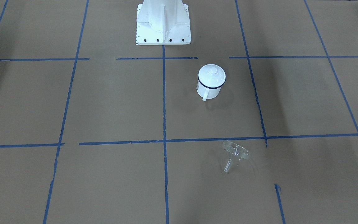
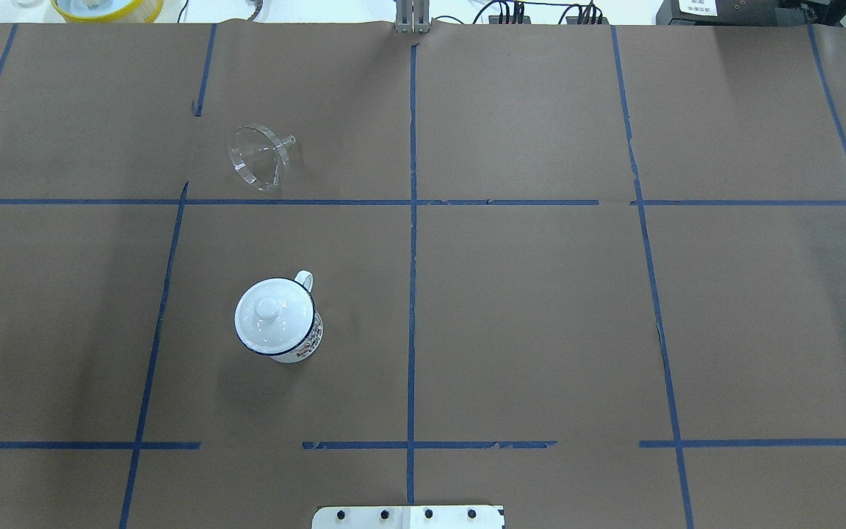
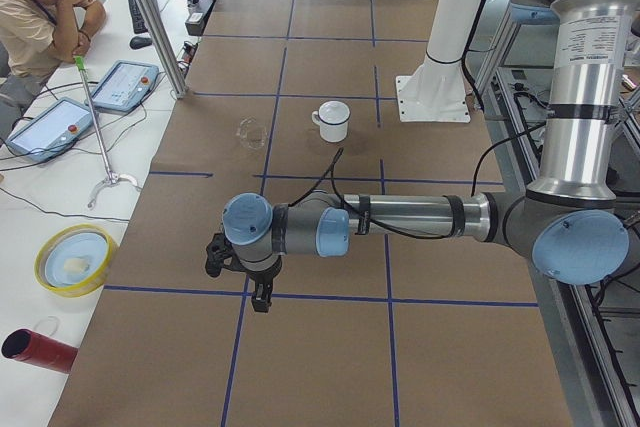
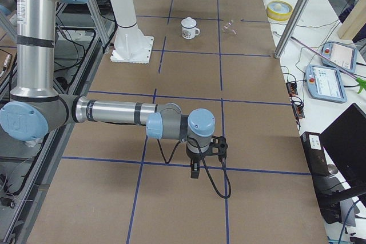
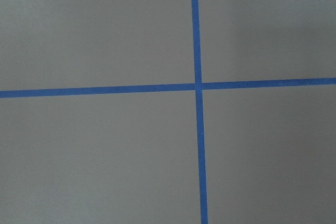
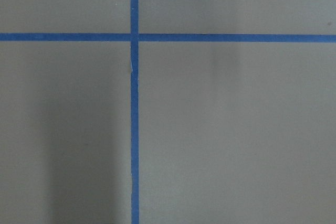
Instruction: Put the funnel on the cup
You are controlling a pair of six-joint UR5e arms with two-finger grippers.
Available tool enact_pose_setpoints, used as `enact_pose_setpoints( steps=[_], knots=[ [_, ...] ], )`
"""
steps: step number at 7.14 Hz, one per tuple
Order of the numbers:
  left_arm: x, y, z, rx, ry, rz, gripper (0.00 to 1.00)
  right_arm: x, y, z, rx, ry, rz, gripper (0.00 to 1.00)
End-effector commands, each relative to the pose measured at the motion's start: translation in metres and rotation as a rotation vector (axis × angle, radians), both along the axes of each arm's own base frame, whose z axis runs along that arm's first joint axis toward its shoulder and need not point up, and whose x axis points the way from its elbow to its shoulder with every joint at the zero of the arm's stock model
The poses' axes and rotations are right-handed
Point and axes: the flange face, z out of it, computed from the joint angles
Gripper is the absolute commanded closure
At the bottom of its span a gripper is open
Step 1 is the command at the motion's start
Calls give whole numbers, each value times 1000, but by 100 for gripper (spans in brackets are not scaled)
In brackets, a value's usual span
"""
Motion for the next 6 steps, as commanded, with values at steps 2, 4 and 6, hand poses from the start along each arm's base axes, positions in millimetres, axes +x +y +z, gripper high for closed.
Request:
enact_pose_setpoints(
  steps=[2,4,6],
  knots=[
    [1,6,-7,39,-1,1,0,0,0,1,-1,0,0,0],
    [1,5,-13,60,0,-2,0,0,0,1,-1,0,0,0],
    [1,1,-42,75,3,-42,0,0,0,0,0,0,0,0]
  ],
)
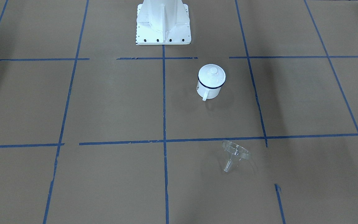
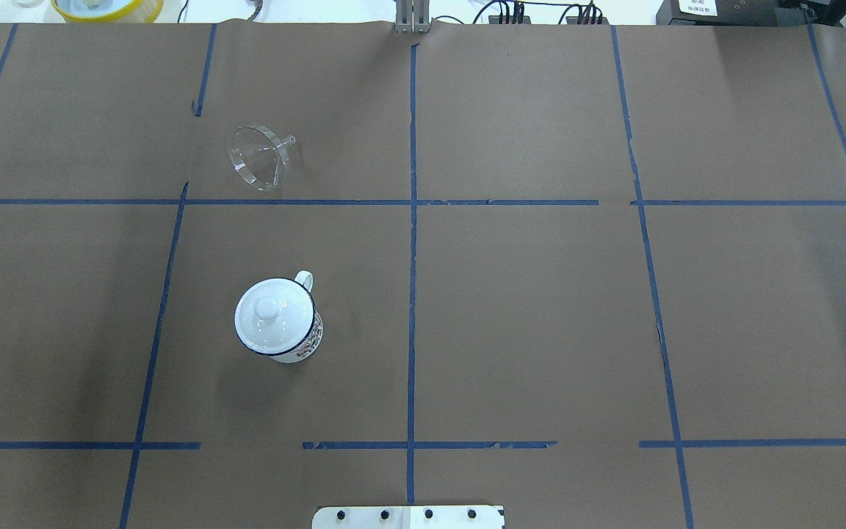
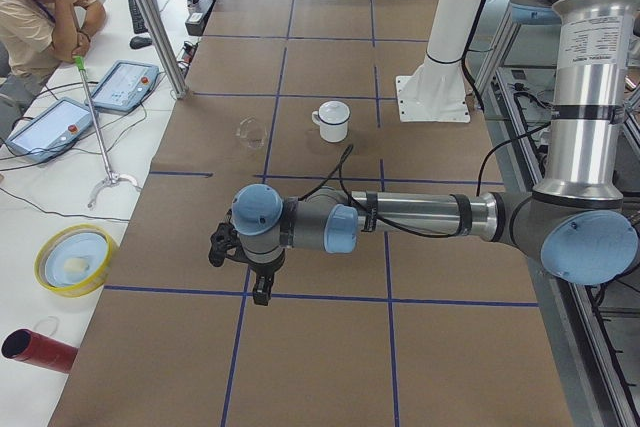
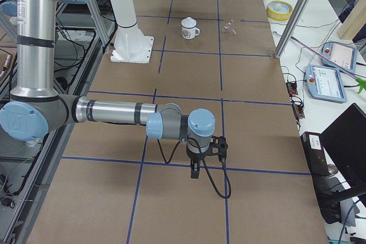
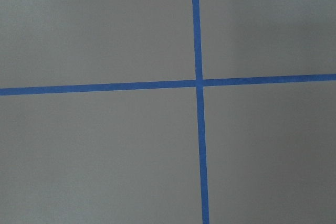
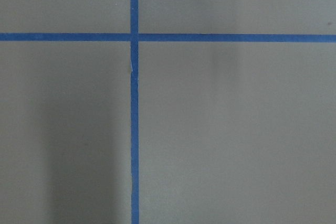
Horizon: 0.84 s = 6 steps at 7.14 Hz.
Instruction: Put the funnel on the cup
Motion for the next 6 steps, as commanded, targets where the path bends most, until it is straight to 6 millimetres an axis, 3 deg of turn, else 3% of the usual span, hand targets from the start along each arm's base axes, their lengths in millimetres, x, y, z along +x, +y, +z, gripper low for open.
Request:
enact_pose_setpoints(
  steps=[1,2,4,5,6],
  knots=[
    [19,-7,-45,13,14,-45,0,0,0,0,-1,0,0,0],
    [38,-9,-70,8,30,-68,0,0,0,0,1,0,0,0],
    [96,-6,-135,-20,69,-91,0,0,0,0,1,0,0,0],
    [130,-9,-165,-46,91,-97,0,0,0,0,-1,0,0,0],
    [182,0,-192,-96,109,-81,0,0,0,0,-1,0,0,0]
  ],
)
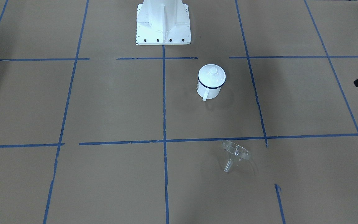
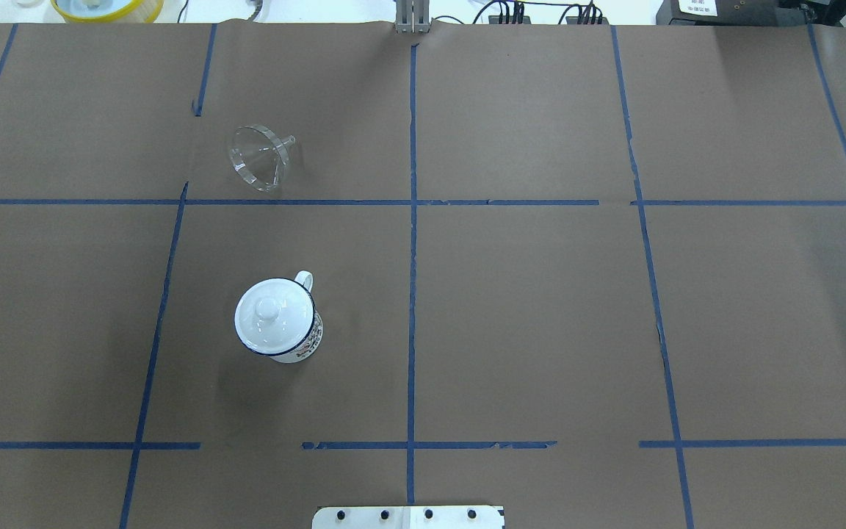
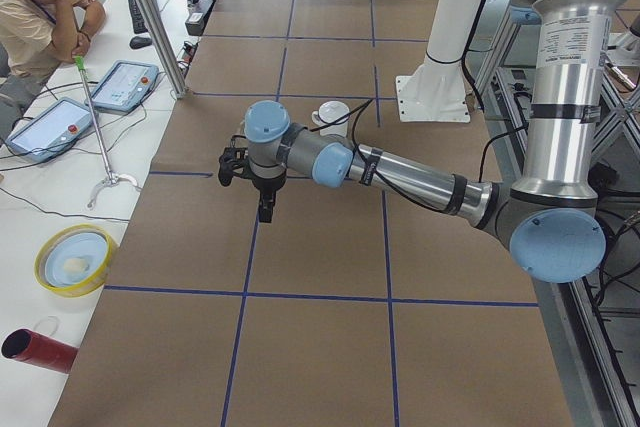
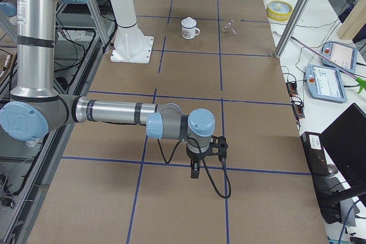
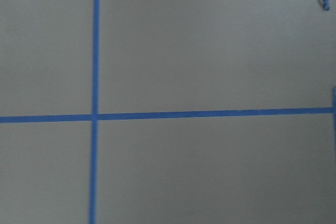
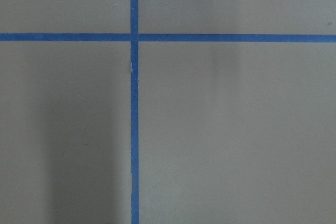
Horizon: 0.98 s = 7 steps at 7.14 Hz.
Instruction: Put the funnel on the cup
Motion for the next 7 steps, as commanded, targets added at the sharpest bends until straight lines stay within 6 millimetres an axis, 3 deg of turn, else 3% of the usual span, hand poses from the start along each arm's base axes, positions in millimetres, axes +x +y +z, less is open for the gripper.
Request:
enact_pose_setpoints(
  steps=[1,4,5,6,7],
  knots=[
    [95,14,-70,-80,14,-42,0,0,0,0,1,0,0,0],
    [219,24,-168,-210,84,-113,1,0,0,0,1,0,0,0],
    [266,38,-194,-222,67,-90,4,0,0,0,1,0,0,0],
    [299,41,-226,-243,19,-101,4,0,0,0,1,0,0,0],
    [309,53,-245,-252,11,-78,4,0,0,0,1,0,0,0]
  ],
)
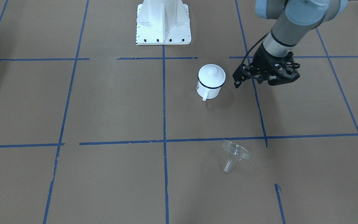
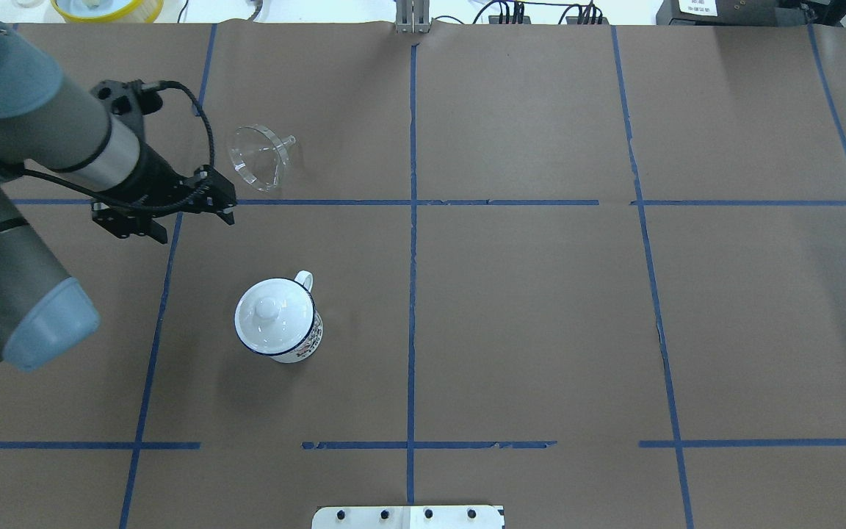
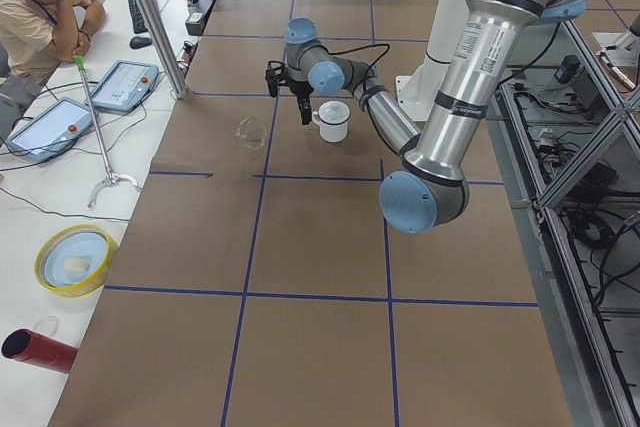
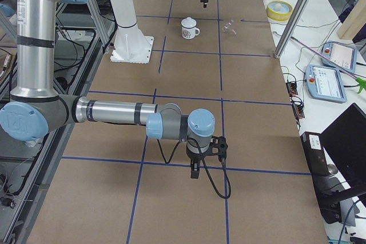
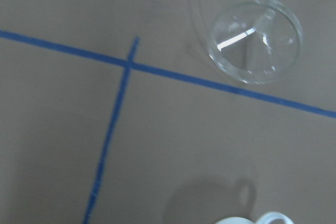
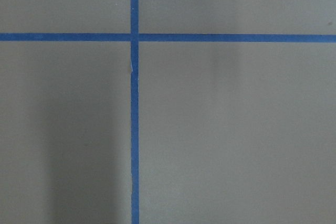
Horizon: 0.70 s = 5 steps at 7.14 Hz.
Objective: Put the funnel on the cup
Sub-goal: 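Move the left gripper down over the white lid on the mug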
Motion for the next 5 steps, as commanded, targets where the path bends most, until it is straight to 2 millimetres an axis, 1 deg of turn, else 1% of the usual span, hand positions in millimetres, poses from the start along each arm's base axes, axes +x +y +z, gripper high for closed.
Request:
enact_pose_setpoints(
  steps=[1,2,3,4,5],
  knots=[
    [44,29,-30,-49,-25,12,12,0,0,1,-1,0,0,0],
    [56,47,-35,-39,-32,-2,12,0,0,1,-1,0,0,0],
    [66,56,-35,-46,-48,-40,12,0,0,0,0,0,0,0],
    [67,56,-34,-39,-54,-49,12,0,0,0,0,0,0,0],
    [73,57,-29,-44,-66,-44,12,0,0,1,-1,0,0,0]
  ],
)
